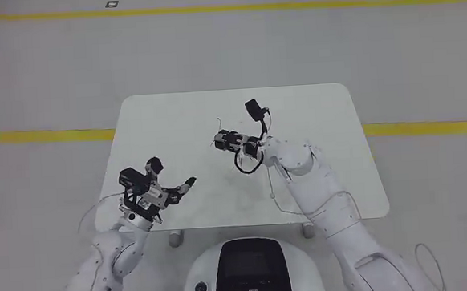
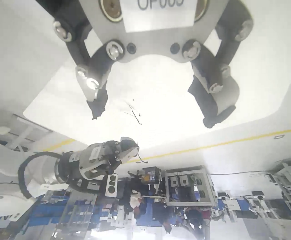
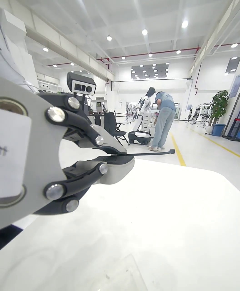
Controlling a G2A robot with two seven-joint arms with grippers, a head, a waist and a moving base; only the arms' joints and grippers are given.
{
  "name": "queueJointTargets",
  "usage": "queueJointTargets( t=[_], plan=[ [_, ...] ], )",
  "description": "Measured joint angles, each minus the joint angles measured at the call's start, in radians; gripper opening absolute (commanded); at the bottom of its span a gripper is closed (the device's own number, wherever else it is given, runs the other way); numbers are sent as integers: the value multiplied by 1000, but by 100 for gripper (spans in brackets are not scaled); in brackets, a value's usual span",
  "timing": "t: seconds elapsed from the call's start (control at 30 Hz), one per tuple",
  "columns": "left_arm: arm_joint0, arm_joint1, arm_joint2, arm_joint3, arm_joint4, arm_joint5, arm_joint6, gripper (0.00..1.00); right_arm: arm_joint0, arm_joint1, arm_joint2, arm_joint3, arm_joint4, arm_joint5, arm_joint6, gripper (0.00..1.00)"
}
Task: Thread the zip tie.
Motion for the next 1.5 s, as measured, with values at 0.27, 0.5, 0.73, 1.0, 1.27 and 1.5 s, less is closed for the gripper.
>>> queueJointTargets(
  t=[0.27,0.5,0.73,1.0,1.27,1.5],
  plan=[
    [-84,14,79,27,24,0,-102,100,13,-2,-31,5,20,11,-31,0],
    [-120,18,108,34,39,0,-154,100,36,-5,-47,37,59,16,-1,0],
    [-133,19,135,29,43,0,-135,100,24,-3,-52,23,63,11,-14,0],
    [-187,42,217,78,17,0,-58,100,14,4,-50,25,103,-7,11,0],
    [-189,40,220,82,23,10,-56,100,-6,8,-52,9,102,-17,0,0],
    [-187,41,226,87,34,0,-14,100,-26,18,-40,-12,113,-34,24,0]
  ],
)
